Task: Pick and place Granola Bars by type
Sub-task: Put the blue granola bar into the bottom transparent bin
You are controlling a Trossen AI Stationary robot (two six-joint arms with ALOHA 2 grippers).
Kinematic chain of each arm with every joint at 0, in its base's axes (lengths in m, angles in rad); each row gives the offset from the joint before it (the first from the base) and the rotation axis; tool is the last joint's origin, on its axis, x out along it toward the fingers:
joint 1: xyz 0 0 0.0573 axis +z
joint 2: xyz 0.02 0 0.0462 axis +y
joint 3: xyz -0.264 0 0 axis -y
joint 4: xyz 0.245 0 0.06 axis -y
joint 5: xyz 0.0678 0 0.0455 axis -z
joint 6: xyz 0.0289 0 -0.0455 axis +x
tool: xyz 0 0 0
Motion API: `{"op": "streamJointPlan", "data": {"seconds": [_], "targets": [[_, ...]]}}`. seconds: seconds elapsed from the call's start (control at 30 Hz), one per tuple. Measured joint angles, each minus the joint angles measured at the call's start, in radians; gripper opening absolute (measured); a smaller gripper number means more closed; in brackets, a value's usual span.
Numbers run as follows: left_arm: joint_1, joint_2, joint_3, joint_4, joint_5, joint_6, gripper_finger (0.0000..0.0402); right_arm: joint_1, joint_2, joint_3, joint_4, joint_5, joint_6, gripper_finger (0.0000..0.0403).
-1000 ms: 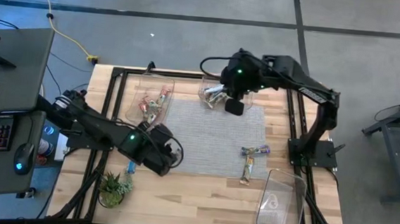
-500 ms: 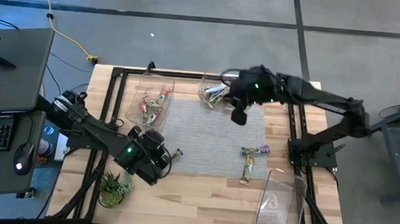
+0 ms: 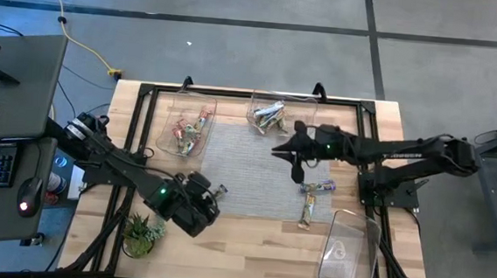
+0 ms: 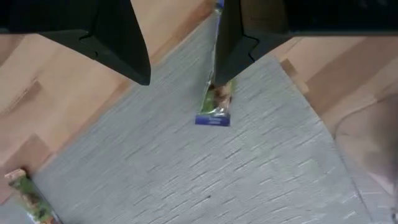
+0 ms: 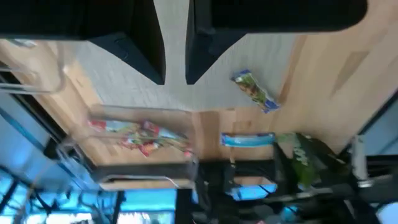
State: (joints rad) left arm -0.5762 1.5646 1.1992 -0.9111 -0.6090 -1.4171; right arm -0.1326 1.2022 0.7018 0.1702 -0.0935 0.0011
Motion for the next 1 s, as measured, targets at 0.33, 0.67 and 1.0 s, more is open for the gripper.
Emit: {"op": "streamJointPlan", "data": {"seconds": [0.33,0.67,1.0], "targets": [[0.102,0.098,-0.002,0.011,0.155,0.090,0.0172,0.044,0.000,-0.127,0.200,-0.001,0.002,0.0043],[0.125,0.245,-0.002,-0.014,0.342,0.243,0.0172,0.057,0.000,-0.127,0.211,0.000,0.002,0.0040],[0.124,0.258,-0.029,-0.026,0.367,0.237,0.0172,0.057,0.000,-0.127,0.225,0.001,0.002,0.0037]]}}
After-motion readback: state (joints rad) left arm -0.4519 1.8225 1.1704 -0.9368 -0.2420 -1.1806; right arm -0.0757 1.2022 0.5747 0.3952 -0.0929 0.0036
